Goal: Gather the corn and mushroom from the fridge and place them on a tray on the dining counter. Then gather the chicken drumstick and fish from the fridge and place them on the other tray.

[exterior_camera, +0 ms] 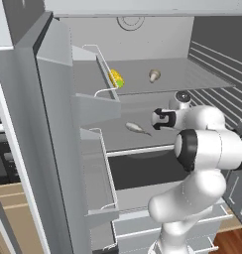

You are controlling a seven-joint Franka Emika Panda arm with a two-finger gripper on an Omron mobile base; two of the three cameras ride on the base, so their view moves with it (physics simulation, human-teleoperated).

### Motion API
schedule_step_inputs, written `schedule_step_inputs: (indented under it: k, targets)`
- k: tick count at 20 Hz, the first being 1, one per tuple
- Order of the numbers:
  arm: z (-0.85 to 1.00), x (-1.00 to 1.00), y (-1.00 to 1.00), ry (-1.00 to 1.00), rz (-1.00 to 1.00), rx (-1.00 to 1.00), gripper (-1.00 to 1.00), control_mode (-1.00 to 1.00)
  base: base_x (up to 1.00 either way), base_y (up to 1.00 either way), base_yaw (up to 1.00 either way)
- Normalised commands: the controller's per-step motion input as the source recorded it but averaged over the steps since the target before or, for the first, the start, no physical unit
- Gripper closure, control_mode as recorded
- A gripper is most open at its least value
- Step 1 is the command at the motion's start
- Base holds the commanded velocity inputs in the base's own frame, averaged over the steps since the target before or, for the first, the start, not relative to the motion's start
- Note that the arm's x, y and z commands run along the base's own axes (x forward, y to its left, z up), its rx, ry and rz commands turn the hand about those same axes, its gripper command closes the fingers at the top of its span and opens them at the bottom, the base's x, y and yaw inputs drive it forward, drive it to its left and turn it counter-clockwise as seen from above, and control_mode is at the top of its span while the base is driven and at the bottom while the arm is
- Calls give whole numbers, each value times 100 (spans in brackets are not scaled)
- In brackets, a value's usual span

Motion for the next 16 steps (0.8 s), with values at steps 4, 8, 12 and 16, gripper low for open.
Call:
schedule_step_inputs:
  k: [4,8,12,16]
  targets:
    - [-61,6,0,-4,0,0,-100,-100,0,0,0]
    - [-61,0,0,-15,0,0,-100,-100,0,0,0]
    - [-25,12,0,-3,0,0,100,-100,0,0,0]
    - [-8,1,0,7,0,0,100,-100,0,0,0]
